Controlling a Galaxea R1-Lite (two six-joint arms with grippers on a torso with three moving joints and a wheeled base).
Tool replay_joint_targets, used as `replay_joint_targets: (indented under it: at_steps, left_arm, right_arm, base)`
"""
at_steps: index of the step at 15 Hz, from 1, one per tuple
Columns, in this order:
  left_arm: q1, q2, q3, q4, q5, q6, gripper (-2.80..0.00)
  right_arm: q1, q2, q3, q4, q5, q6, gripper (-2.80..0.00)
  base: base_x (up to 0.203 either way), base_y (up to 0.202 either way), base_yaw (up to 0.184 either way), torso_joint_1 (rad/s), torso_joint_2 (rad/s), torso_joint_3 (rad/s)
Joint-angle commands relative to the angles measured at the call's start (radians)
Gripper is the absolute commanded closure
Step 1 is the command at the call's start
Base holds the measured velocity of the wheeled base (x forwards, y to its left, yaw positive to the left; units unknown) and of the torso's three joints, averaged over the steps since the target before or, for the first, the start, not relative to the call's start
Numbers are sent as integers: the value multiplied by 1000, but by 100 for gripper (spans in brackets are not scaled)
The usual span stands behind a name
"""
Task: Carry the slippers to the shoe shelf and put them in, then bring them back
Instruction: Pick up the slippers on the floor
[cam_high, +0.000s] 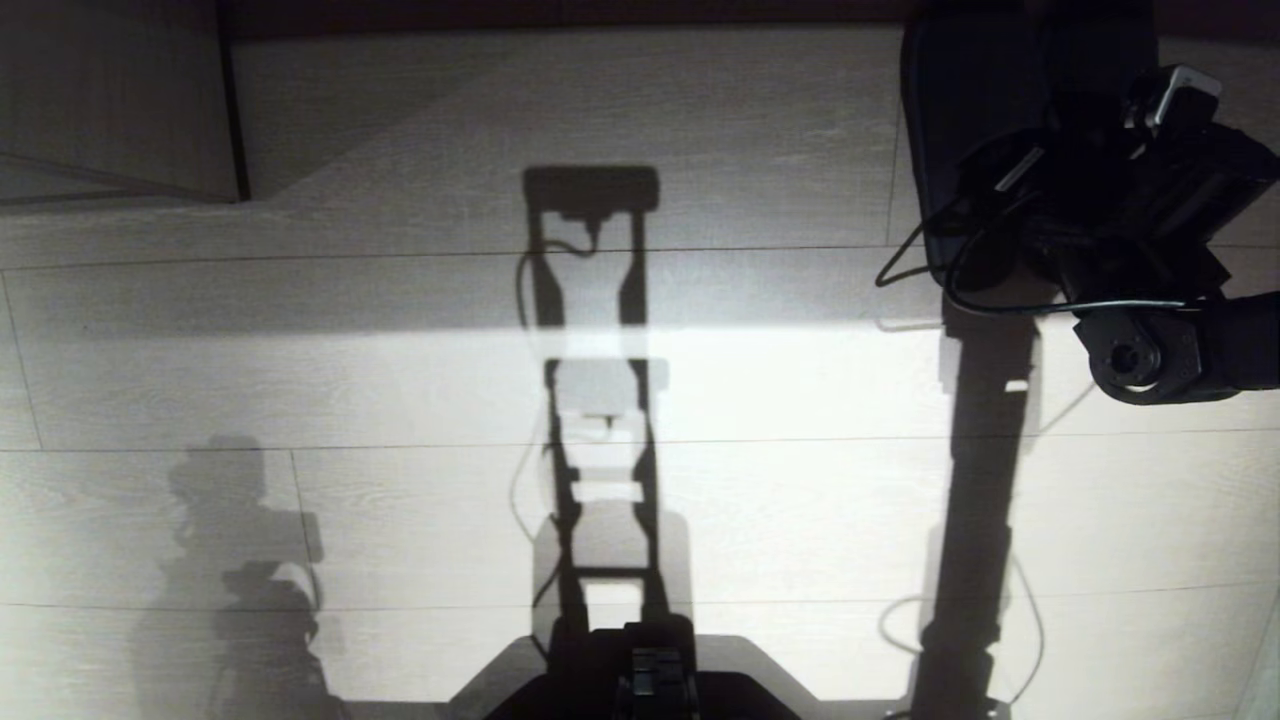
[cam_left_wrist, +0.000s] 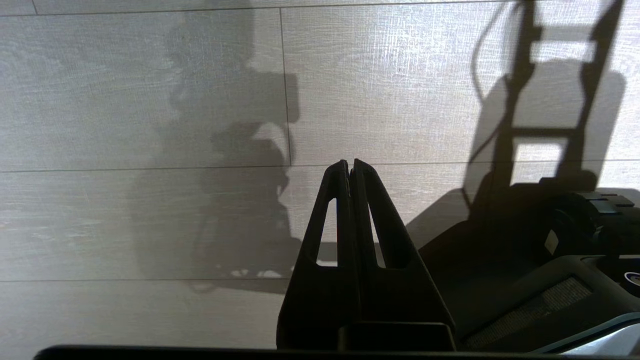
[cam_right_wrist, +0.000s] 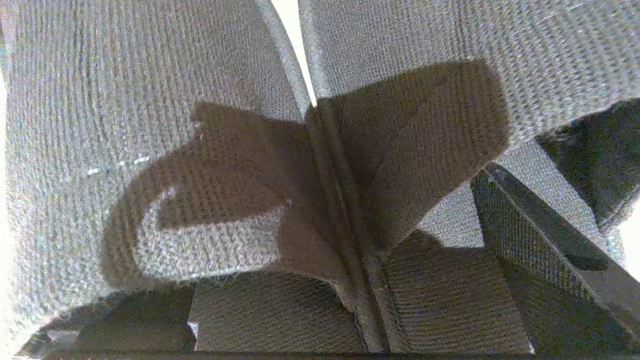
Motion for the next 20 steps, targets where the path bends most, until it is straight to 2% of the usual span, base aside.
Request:
replay_joint_targets:
  at_steps: [1, 4, 5, 6, 16, 20]
  left_arm:
    - [0, 0, 0, 0, 0, -1, 0]
    - [0, 0, 0, 0, 0, -1, 0]
    - [0, 0, 0, 0, 0, -1, 0]
    - [0, 0, 0, 0, 0, -1, 0]
    - [0, 0, 0, 0, 0, -1, 0]
    - [0, 0, 0, 0, 0, -1, 0]
  right_arm:
    - [3, 16, -7, -4, 1, 0, -280]
    - [3, 12, -10, -2, 1, -1, -280]
    - [3, 6, -10, -3, 1, -3, -244]
    - [2, 0, -10, -5, 1, -3, 0]
    - [-2, -36, -2, 0, 0, 2, 0]
    - [-22, -127, 14, 1, -5, 11, 0]
  base:
    - [0, 0, 0, 0, 0, 0]
    - [0, 0, 0, 0, 0, 0]
    - [0, 0, 0, 0, 0, 0]
    - [0, 0, 0, 0, 0, 0]
    - [0, 0, 0, 0, 0, 0]
    - [0, 0, 0, 0, 0, 0]
